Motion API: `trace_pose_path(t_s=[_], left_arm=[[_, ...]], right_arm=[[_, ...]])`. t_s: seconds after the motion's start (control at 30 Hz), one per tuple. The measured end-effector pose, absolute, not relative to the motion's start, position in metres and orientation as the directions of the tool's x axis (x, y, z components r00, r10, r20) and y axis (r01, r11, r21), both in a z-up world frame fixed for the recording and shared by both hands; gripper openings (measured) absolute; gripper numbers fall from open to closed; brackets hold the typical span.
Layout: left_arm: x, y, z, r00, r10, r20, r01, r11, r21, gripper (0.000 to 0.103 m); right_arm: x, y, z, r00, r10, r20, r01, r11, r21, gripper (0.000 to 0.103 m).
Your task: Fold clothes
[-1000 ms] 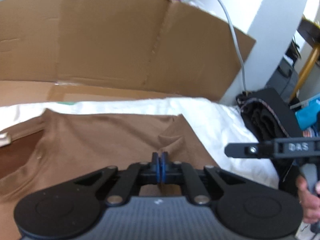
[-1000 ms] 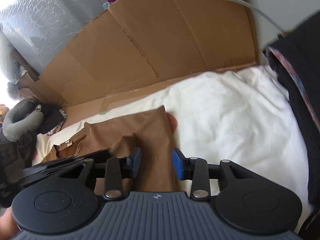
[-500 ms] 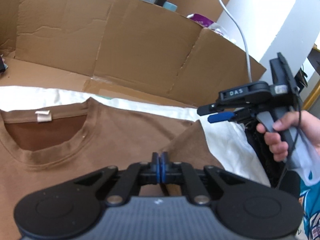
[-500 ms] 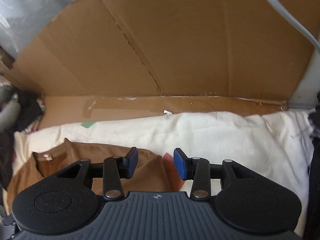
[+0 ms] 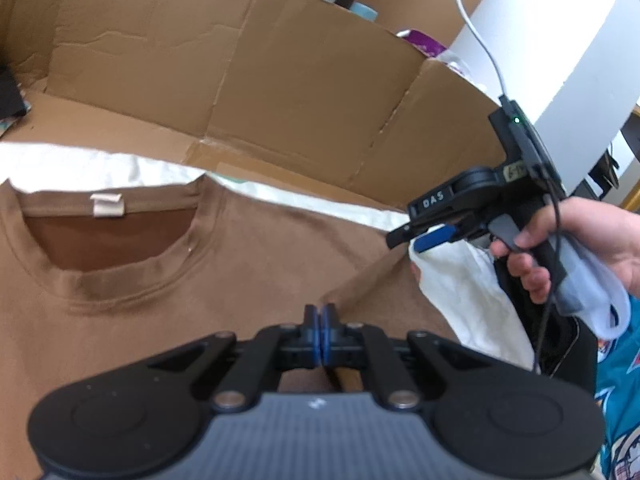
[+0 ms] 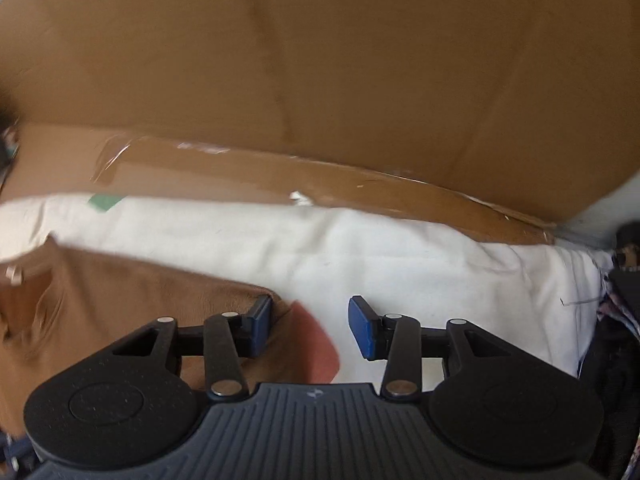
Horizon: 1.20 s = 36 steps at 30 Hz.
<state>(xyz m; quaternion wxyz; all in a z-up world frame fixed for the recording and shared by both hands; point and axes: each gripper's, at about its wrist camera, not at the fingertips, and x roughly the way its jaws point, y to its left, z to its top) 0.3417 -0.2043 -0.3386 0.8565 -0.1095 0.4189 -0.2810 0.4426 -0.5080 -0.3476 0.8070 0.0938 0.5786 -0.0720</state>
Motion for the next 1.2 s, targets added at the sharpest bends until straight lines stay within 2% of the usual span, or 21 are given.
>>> trace_pose_path(t_s=[0.2,0.37,0.43,0.47,0.5,0.8,1.03,1.2], left_arm=[[0.333,-0.205,-0.342,0.481,-0.571,-0.666,0.407,0.818,-0.407,0.002],[0.337,-0.205,-0.344,0.485,-0.573,-0.66,0.396,0.817,-0.418,0.002],[0.337,-0.207,-0.344,0.488,-0.569,-0.662,0.396,0.82,-0.412,0.002],[0.338,-0.207,-0.344,0.49,-0.566,-0.662,0.397,0.822,-0.409,0.002],[0.338,-0.207,-0.344,0.492,-0.565,-0.663,0.397,0.823,-0.407,0.002],[0.337,-0.209,-0.348,0.494,-0.558,-0.666,0.401,0.826,-0.395,0.002],[0.338,-0.212,-0.352,0.49,-0.537,-0.687,0.399,0.839,-0.371,0.002],[0.348,-0.21,-0.364,0.47,-0.522,-0.712,0.345,0.851,-0.395,0.002]], right_arm=[[0.44,-0.52,-0.339,0.345,0.021,-0.938,0.325,0.935,0.14,0.051],[0.443,-0.511,-0.307,0.389,0.02,-0.921,0.279,0.95,0.139,0.05],[0.445,-0.506,-0.303,0.384,0.028,-0.923,0.249,0.959,0.133,0.044],[0.445,-0.504,-0.305,0.365,0.034,-0.931,0.24,0.962,0.13,0.036],[0.445,-0.501,-0.308,0.349,0.034,-0.937,0.232,0.965,0.122,0.033],[0.446,-0.497,-0.339,0.299,0.009,-0.954,0.231,0.969,0.081,0.017],[0.445,-0.502,-0.352,0.344,-0.007,-0.939,0.254,0.963,0.086,0.016],[0.425,-0.517,-0.337,0.472,0.034,-0.881,0.274,0.944,0.183,0.018]])
